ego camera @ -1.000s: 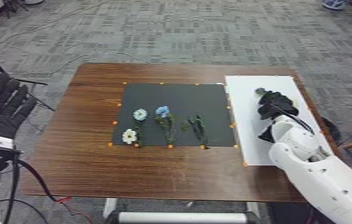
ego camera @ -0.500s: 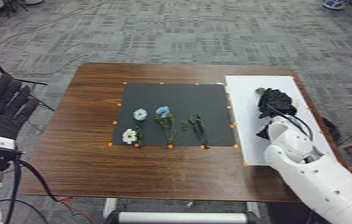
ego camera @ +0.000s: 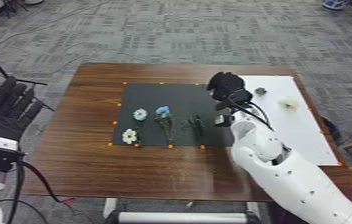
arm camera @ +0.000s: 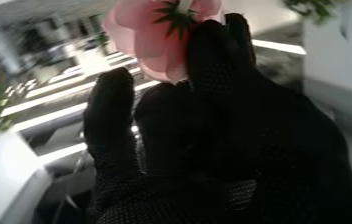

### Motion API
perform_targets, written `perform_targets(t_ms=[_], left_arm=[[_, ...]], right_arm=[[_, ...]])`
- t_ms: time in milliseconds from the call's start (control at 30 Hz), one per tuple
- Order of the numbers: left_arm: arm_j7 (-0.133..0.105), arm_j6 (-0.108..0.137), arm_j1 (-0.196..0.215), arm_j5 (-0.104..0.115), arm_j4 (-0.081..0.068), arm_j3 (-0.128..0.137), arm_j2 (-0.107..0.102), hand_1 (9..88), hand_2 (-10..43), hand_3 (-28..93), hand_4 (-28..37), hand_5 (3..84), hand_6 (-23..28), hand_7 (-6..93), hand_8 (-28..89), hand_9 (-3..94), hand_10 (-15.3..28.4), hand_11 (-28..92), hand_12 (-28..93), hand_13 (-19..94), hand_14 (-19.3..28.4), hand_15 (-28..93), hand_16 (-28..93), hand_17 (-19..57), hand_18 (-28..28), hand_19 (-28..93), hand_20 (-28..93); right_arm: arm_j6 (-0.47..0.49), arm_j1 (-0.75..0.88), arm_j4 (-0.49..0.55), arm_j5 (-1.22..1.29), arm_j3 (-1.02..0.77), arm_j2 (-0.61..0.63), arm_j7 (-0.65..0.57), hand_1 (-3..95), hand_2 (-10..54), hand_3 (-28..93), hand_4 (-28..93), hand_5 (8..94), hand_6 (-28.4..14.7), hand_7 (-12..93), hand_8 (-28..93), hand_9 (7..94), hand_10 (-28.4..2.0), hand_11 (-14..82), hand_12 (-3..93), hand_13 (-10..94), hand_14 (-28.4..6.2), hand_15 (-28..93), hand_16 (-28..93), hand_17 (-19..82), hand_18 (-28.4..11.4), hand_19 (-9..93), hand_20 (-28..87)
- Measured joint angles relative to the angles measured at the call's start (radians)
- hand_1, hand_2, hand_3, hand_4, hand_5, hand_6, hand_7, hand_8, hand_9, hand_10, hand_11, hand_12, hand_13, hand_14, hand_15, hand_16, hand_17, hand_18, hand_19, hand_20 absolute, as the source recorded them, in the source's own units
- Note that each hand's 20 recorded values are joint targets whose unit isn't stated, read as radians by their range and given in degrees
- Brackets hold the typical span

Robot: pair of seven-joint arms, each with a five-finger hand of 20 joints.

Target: Arrange flowers

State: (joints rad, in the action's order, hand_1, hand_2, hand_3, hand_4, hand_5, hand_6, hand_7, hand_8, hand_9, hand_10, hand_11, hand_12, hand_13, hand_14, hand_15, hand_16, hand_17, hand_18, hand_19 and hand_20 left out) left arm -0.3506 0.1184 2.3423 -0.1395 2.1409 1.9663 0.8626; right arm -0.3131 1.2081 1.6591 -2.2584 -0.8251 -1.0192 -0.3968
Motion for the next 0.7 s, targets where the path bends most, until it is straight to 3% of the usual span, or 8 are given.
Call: perform_targets(t_ms=[300,700], left_arm=[[0.022,-0.001,-0.036,-0.005,-0.012,-0.027,-0.009,23.0,19.0,62,-28.3,35.8,5.4,2.6,-6,31.1,9.7,4,10,20,8.6,9,-3,-3.3,9.5,15,10],[0.023,0.0,-0.036,-0.012,-0.012,-0.016,-0.01,22.9,19.0,62,-28.3,35.8,5.5,2.7,-6,31.1,9.7,4,10,20,8.2,9,-4,-2.9,9.2,14,10]], right_arm=[[0.045,-0.11,-0.086,0.01,0.096,-0.151,0.073,66.7,-9.5,71,-28,70.0,1.4,25,-1,82.7,-7.2,16.3,45.5,75,-5.9,74,37,36,-21.0,82,39],[0.112,-0.072,-0.095,-0.065,0.111,-0.169,0.093,66.5,-9.5,71,-28,68.9,1.6,25,-2,82.3,-6.9,16.0,45.2,74,-6.3,75,37,36,-20.9,81,40]])
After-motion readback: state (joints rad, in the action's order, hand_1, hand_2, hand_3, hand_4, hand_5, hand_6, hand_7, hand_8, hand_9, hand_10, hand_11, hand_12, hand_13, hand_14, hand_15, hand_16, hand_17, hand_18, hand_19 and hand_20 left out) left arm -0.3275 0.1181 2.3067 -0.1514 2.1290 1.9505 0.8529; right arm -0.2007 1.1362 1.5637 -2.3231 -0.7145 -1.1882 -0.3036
